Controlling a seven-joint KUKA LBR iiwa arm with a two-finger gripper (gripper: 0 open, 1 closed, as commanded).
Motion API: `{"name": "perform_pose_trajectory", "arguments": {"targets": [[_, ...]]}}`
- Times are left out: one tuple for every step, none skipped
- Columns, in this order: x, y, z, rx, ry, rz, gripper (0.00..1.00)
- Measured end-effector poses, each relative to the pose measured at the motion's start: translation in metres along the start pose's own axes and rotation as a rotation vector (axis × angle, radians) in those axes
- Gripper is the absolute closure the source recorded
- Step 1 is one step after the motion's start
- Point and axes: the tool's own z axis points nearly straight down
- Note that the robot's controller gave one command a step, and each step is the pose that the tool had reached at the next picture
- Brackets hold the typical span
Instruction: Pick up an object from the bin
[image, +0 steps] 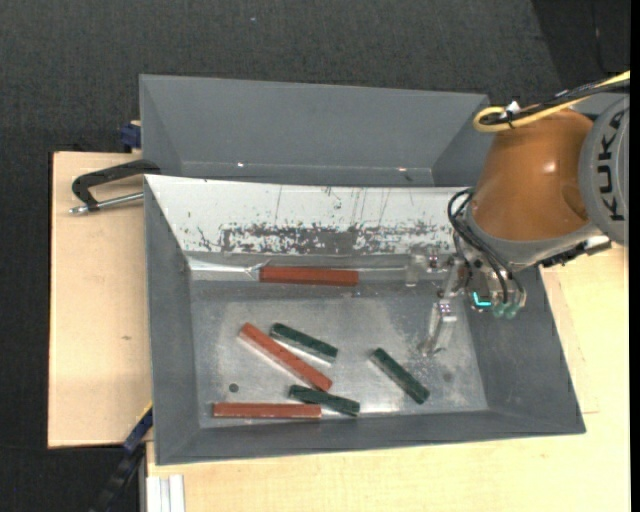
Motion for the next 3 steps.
{"name": "perform_pose_trajectory", "arguments": {"targets": [[-0.002, 0.000, -0.004, 0.001, -0.008, -0.001, 0.00], [0.012, 0.012, 0.047, 0.001, -0.015, 0.004, 0.00], [0.006, 0.011, 0.084, 0.000, -0.008, 0.050, 0.00]]}}
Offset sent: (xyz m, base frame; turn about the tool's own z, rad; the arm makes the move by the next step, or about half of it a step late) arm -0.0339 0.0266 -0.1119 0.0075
